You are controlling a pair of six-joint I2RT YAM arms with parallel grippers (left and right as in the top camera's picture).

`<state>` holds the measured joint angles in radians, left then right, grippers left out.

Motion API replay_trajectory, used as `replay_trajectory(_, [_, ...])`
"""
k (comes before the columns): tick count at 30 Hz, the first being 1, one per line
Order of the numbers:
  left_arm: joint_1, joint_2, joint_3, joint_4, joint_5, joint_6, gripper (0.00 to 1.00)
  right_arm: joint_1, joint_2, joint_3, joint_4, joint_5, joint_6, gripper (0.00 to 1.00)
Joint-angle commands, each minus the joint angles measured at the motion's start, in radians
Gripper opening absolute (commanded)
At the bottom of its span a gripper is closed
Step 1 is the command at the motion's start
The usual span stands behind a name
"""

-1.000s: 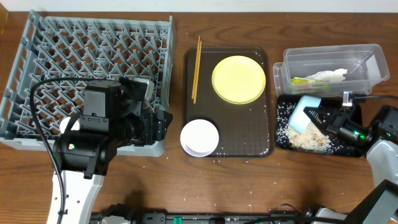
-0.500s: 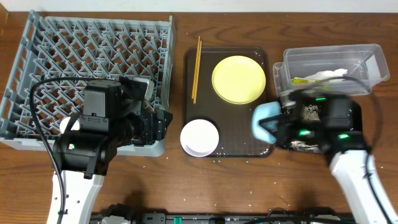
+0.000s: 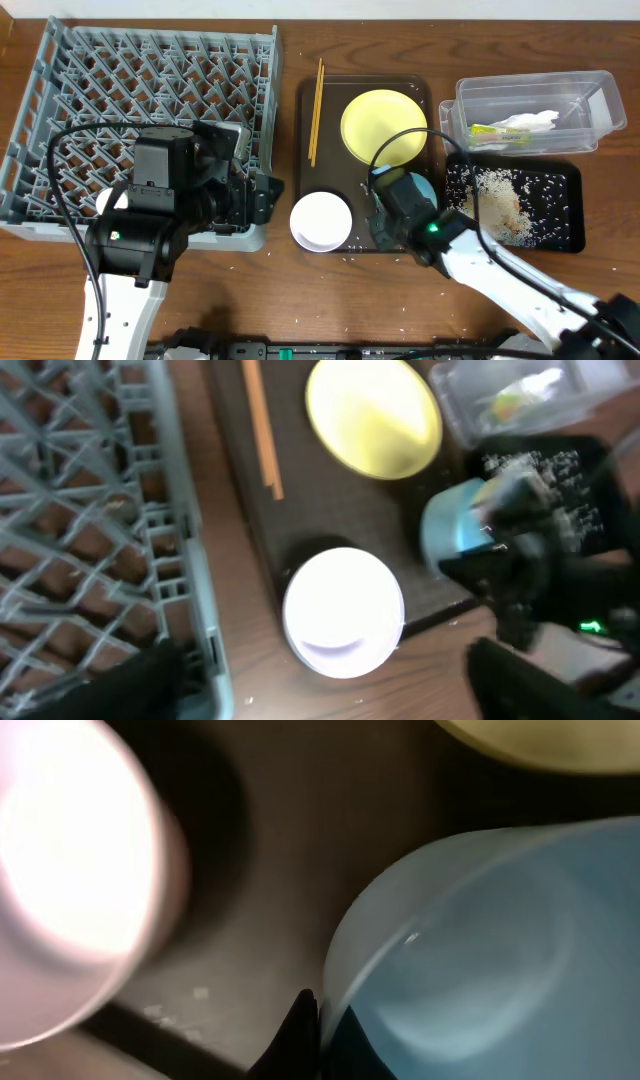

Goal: Sort waste into correct bins and load items into the dishwasher
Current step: 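Return the blue bowl to the dark tray with the right gripper, then reach the left gripper to the chopsticks and grasp them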

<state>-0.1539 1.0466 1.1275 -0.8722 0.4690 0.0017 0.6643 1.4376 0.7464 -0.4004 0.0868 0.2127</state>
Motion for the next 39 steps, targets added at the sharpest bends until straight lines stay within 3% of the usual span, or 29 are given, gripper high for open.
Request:
replay_trajectory(1, [-0.005,0.002,0.023,0.031,0.104,0.001,1.00,0.002,-0.003,0.030,-0.018,0.079,0.019,0.23])
replay_trajectory(2, [-0.005,0.003,0.023,0.047,0.119,0.002,0.99,-0.003,-0.010,0.048,-0.038,0.067,0.019,0.40])
replay_trajectory(4, [-0.005,0.004,0.023,0.098,0.118,-0.024,0.98,-0.024,-0.034,0.113,-0.098,0.038,0.010,0.64])
replay_trajectory(6, [-0.005,0.011,0.023,0.135,0.092,-0.094,0.93,-0.050,-0.047,0.177,-0.144,0.023,-0.045,0.72])
replay_trajectory(11, [-0.025,0.073,0.064,0.126,0.005,-0.140,0.90,-0.185,-0.054,0.347,-0.221,-0.096,-0.048,0.73])
replay_trajectory(18, [-0.175,0.321,0.300,0.003,-0.285,-0.180,0.88,-0.425,-0.053,0.425,-0.214,-0.391,0.065,0.73])
replay_trajectory(21, [-0.230,0.442,0.362,0.023,-0.363,-0.179,0.81,-0.438,-0.052,0.423,-0.238,-0.406,0.064,0.78])
replay_trajectory(23, [-0.252,0.512,0.367,0.070,-0.391,-0.178,0.68,-0.437,-0.052,0.423,-0.252,-0.406,0.064,0.83])
replay_trajectory(25, [-0.262,0.576,0.367,0.116,-0.413,-0.177,0.59,-0.436,-0.052,0.423,-0.264,-0.406,0.064,0.99])
replay_trajectory(28, [-0.264,0.671,0.367,0.201,-0.414,-0.171,0.55,-0.435,-0.052,0.423,-0.293,-0.406,0.064,0.99])
replay_trajectory(31, [-0.264,0.756,0.367,0.282,-0.414,-0.171,0.45,-0.435,-0.052,0.423,-0.299,-0.405,0.064,0.99])
replay_trajectory(39, [-0.264,0.949,0.367,0.387,-0.414,-0.107,0.43,-0.428,-0.052,0.423,-0.299,-0.406,0.064,0.99])
